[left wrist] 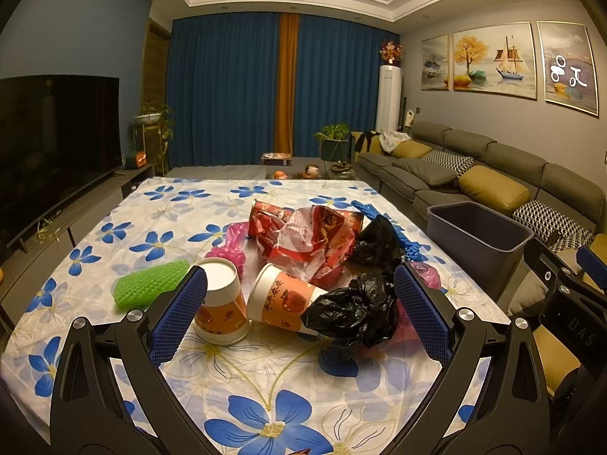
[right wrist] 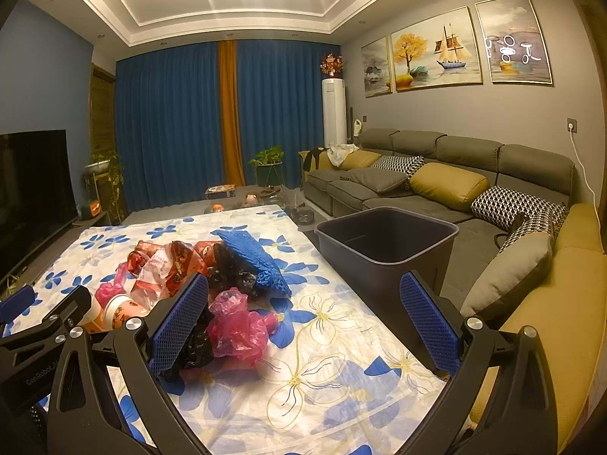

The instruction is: Collect trash

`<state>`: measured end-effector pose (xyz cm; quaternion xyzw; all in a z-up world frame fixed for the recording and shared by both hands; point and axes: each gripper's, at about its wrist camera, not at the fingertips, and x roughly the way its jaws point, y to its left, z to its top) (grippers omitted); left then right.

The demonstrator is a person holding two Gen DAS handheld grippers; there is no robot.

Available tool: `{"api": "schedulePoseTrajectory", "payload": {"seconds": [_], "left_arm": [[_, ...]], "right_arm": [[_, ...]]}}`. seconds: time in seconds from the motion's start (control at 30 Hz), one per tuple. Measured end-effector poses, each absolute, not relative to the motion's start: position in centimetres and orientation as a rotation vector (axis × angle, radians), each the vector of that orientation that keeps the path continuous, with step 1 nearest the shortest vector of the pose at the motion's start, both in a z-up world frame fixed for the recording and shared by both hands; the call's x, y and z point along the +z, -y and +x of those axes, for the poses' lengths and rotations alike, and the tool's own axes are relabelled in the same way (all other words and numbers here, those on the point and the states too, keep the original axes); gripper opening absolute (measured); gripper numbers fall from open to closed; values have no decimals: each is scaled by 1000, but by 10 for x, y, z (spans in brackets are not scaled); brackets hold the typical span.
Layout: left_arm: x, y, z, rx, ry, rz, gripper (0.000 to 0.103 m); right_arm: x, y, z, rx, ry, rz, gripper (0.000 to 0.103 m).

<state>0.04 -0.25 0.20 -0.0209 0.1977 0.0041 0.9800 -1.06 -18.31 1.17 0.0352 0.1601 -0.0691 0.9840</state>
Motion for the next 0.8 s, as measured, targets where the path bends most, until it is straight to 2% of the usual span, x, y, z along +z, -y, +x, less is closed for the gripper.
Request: {"api": "schedulePoseTrajectory", "payload": {"seconds": [0.8], "left_arm": [[3, 3, 0, 7, -398, -45, 97]], "right_arm": [[12, 186, -15, -144, -321, 75, 98]]}}
